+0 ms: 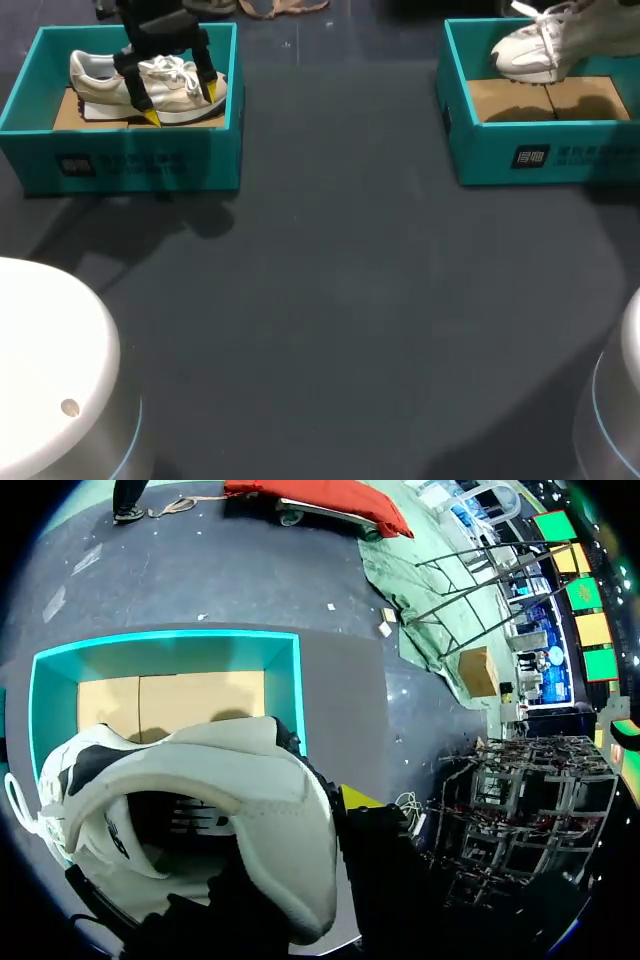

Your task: Take the shoe out of the shoebox, open the shoe tongue, remove and reinsert the insole, then place the shoe into the shoebox

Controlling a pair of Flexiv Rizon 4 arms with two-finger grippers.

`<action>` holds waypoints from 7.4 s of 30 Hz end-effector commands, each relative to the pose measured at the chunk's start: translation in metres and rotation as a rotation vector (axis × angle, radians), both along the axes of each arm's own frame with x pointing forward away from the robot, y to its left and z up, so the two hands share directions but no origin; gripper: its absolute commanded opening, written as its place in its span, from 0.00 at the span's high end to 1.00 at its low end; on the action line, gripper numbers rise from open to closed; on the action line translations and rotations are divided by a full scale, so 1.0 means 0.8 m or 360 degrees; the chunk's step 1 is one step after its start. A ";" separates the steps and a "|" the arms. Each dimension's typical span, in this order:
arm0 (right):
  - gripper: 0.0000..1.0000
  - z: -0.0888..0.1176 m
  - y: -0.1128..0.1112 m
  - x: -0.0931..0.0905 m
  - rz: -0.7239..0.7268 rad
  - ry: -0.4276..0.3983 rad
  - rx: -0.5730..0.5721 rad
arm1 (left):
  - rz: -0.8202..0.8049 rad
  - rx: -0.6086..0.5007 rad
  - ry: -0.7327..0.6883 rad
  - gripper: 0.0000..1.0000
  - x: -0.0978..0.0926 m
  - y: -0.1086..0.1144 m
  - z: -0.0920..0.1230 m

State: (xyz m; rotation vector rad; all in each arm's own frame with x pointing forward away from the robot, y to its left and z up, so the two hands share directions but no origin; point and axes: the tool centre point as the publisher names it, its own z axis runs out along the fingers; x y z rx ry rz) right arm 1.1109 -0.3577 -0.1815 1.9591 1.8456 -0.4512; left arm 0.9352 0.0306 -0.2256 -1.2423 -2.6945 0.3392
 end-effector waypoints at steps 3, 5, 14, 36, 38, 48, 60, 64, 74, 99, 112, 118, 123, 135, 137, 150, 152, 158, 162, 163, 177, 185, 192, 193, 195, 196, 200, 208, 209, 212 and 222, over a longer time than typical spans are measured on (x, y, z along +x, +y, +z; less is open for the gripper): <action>1.00 -0.014 0.012 -0.024 0.0034 -0.0127 -0.0071 | -0.0002 0.0002 -0.0001 0.00 0.000 0.000 0.000; 1.00 -0.014 0.012 -0.024 0.0034 -0.0127 -0.0071 | -0.0002 0.0002 -0.0001 0.00 0.000 0.000 0.000; 1.00 -0.020 0.010 -0.024 0.0025 -0.0124 -0.0073 | -0.0002 0.0002 -0.0001 0.00 0.000 0.000 0.000; 1.00 -0.082 0.021 -0.066 0.0015 -0.0177 -0.0036 | -0.0002 0.0002 -0.0001 0.00 0.000 0.000 0.000; 1.00 -0.082 0.021 -0.066 0.0015 -0.0177 -0.0036 | -0.0002 0.0002 -0.0001 0.00 0.000 0.000 0.000; 1.00 -0.103 0.017 -0.070 -0.0018 -0.0169 0.0006 | -0.0002 0.0002 -0.0001 0.00 0.000 0.000 0.000; 1.00 -0.149 0.011 -0.086 -0.0108 -0.0111 0.0095 | -0.0002 0.0002 -0.0001 0.00 0.000 0.000 0.000; 1.00 -0.162 0.009 -0.089 -0.0126 -0.0091 0.0123 | -0.0002 0.0002 -0.0001 0.00 0.000 0.000 0.000; 1.00 -0.206 0.006 -0.099 -0.0177 -0.0029 0.0235 | -0.0002 0.0002 -0.0001 0.00 0.000 0.000 0.000; 0.51 -0.223 0.010 -0.110 -0.0200 0.0031 0.0317 | -0.0002 0.0002 -0.0001 0.00 0.000 0.000 0.000; 0.20 -0.181 0.018 -0.116 -0.0221 -0.0043 0.0273 | -0.0002 0.0002 -0.0001 0.00 0.000 0.000 0.000; 0.14 -0.143 0.033 -0.117 -0.0200 -0.0121 0.0293 | -0.0002 0.0002 -0.0001 0.00 0.000 0.000 0.000; 0.00 -0.109 0.052 -0.125 -0.0161 -0.0166 0.0371 | -0.0002 0.0002 -0.0001 0.00 0.000 0.000 0.000; 0.00 -0.052 0.109 -0.179 -0.0070 -0.0163 0.0522 | -0.0002 0.0002 -0.0001 0.00 0.000 0.000 0.000; 0.00 -0.047 0.120 -0.189 -0.0067 -0.0149 0.0544 | -0.0002 0.0002 -0.0001 0.00 0.000 0.000 0.000; 0.00 -0.042 0.135 -0.202 -0.0040 -0.0129 0.0571 | -0.0163 -0.0081 -0.0010 0.00 0.013 0.035 0.019; 0.00 -0.042 0.135 -0.202 -0.0040 -0.0129 0.0571 | -0.0238 -0.0097 -0.0024 0.00 0.023 0.052 0.025; 0.00 -0.042 0.135 -0.202 -0.0040 -0.0129 0.0571 | -0.0308 -0.0002 -0.0163 0.00 0.043 0.093 0.035; 0.00 -0.042 0.135 -0.202 -0.0040 -0.0129 0.0571 | -0.0442 0.0013 -0.0149 0.00 0.060 0.117 0.025; 0.00 -0.042 0.135 -0.202 -0.0040 -0.0129 0.0571 | -0.0505 0.0012 -0.0176 0.00 0.065 0.125 0.023; 0.00 -0.042 0.135 -0.202 -0.0040 -0.0129 0.0571 | -0.0707 0.0148 -0.0200 0.00 0.118 0.186 0.017; 0.00 -0.042 0.135 -0.202 -0.0040 -0.0129 0.0571 | -0.0783 0.0171 -0.0319 0.00 0.190 0.224 0.010; 0.00 -0.042 0.135 -0.202 -0.0040 -0.0129 0.0571 | -0.0849 0.0204 -0.0361 0.00 0.268 0.262 0.009; 0.00 -0.042 0.135 -0.202 -0.0040 -0.0129 0.0571 | -0.0849 0.0204 -0.0361 0.00 0.268 0.262 0.009; 0.00 -0.042 0.135 -0.202 -0.0040 -0.0129 0.0571 | -0.0849 0.0204 -0.0361 0.00 0.268 0.262 0.009; 0.00 -0.042 0.135 -0.202 -0.0040 -0.0129 0.0571 | -0.0849 0.0204 -0.0361 0.00 0.268 0.262 0.009; 0.00 -0.042 0.135 -0.202 -0.0040 -0.0129 0.0571 | -0.0856 0.0175 -0.0369 0.00 0.287 0.267 -0.010; 0.00 -0.042 0.135 -0.202 -0.0040 -0.0129 0.0571 | -0.0943 0.0188 -0.0352 0.00 0.329 0.292 -0.047; 0.00 -0.042 0.135 -0.202 -0.0040 -0.0129 0.0571 | -0.0948 0.0190 -0.0349 0.00 0.331 0.295 -0.052; 0.00 -0.042 0.135 -0.202 -0.0040 -0.0129 0.0571 | -0.0982 0.0200 -0.0333 0.00 0.335 0.303 -0.069; 0.00 -0.042 0.135 -0.202 -0.0040 -0.0129 0.0571 | -0.1014 0.0199 -0.0274 0.03 0.348 0.308 -0.112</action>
